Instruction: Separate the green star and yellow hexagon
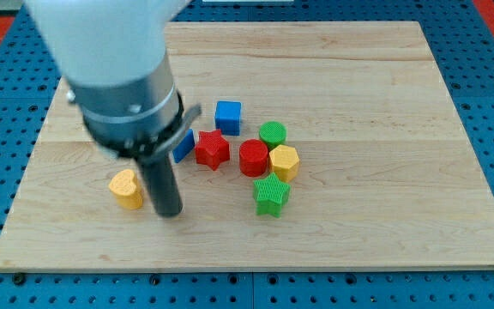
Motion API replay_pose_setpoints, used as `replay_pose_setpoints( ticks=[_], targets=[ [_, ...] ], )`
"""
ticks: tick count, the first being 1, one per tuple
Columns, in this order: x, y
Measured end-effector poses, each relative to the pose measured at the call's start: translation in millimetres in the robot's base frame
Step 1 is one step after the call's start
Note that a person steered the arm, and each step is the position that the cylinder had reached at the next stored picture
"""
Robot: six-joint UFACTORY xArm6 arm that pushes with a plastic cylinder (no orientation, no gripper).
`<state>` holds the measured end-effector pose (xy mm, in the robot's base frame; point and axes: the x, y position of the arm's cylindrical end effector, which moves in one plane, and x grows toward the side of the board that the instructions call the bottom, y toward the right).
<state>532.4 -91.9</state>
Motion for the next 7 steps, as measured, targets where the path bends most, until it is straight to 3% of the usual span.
replay_pose_setpoints(
  ticks=[1,3,6,7],
  targets=[
    [-27.3,45.1],
    [-19.6,129.1],
    [-11.5,112.5],
    [14.1,75.2]
  ],
)
